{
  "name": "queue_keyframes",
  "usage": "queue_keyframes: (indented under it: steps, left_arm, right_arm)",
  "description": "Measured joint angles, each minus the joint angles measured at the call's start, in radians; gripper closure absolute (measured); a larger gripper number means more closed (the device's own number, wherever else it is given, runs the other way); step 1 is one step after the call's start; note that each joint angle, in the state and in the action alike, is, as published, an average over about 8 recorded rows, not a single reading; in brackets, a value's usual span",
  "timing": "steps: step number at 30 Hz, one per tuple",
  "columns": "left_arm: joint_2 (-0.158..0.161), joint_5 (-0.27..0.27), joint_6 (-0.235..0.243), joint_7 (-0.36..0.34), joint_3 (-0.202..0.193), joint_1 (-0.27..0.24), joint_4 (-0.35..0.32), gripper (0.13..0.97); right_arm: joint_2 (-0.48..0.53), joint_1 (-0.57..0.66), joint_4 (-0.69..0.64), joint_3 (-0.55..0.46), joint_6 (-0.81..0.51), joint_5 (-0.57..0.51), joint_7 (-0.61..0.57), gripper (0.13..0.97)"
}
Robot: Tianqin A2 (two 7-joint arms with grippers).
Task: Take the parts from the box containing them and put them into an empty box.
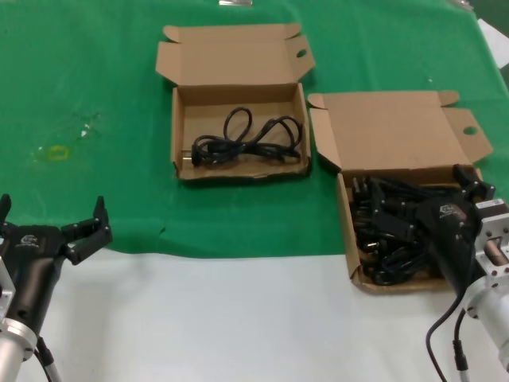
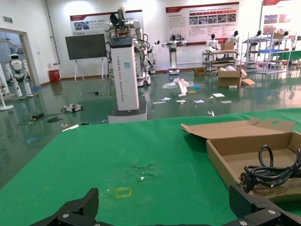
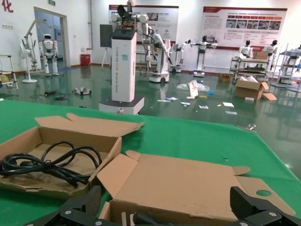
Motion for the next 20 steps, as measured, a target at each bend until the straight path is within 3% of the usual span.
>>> queue_keyframes:
  steps: [20]
  left_arm:
    - [0.0, 0.0, 0.0, 0.0, 0.0, 0.0, 0.0, 0.132]
  right_arm:
    - [0.0, 0.0, 0.0, 0.0, 0.0, 0.0, 0.0, 0.129]
